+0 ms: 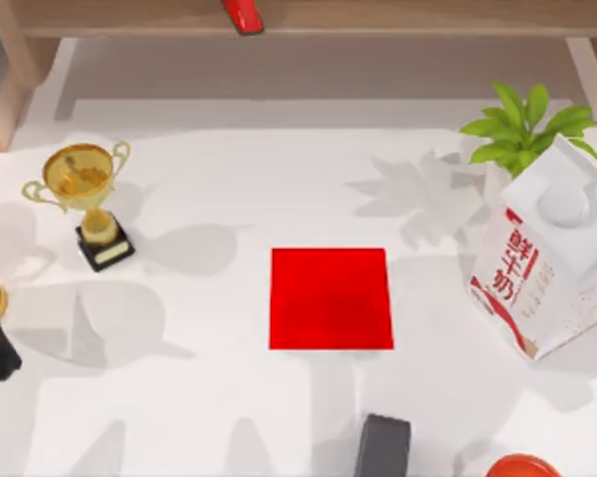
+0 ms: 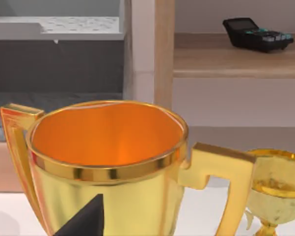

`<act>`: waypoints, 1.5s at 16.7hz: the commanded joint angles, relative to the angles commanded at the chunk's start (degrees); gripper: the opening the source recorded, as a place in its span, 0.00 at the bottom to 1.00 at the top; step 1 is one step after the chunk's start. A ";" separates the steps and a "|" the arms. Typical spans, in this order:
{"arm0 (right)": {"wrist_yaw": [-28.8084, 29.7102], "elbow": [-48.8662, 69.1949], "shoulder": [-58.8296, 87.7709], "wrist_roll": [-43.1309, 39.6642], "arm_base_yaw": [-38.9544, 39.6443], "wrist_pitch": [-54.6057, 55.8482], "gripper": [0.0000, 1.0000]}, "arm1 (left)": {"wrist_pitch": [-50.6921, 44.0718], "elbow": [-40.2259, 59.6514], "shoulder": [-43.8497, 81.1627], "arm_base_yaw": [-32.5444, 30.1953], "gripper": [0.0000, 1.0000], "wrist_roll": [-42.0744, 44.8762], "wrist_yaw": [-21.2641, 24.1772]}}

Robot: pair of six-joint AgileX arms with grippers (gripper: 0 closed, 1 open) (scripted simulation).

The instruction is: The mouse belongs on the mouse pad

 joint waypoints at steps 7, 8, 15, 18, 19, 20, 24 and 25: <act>-0.05 -10.40 3.28 -0.93 -0.75 13.37 1.00 | 0.00 0.00 0.00 0.00 1.00 0.00 0.00; -0.05 -11.70 4.46 -0.66 -0.51 15.71 1.00 | 0.00 0.00 0.00 0.00 1.00 0.00 0.00; 0.06 -12.13 9.18 0.26 -0.08 21.17 1.00 | 0.00 0.00 0.00 0.00 1.00 0.00 0.00; 0.06 -12.13 9.18 0.26 -0.08 21.17 0.85 | 0.00 0.00 0.00 0.00 1.00 0.00 0.00; 0.06 -12.13 9.18 0.26 -0.08 21.17 0.77 | 0.00 0.00 0.00 0.00 1.00 0.00 0.00; 0.06 -12.13 9.18 0.26 -0.08 21.17 0.70 | 0.00 0.00 0.00 0.00 1.00 0.00 0.00; 0.06 -12.13 9.18 0.26 -0.08 21.17 0.40 | 0.00 0.00 0.00 0.00 1.00 0.00 0.00; 0.06 -12.13 9.18 0.26 -0.08 21.17 0.32 | 0.00 0.00 0.00 0.00 1.00 0.00 0.00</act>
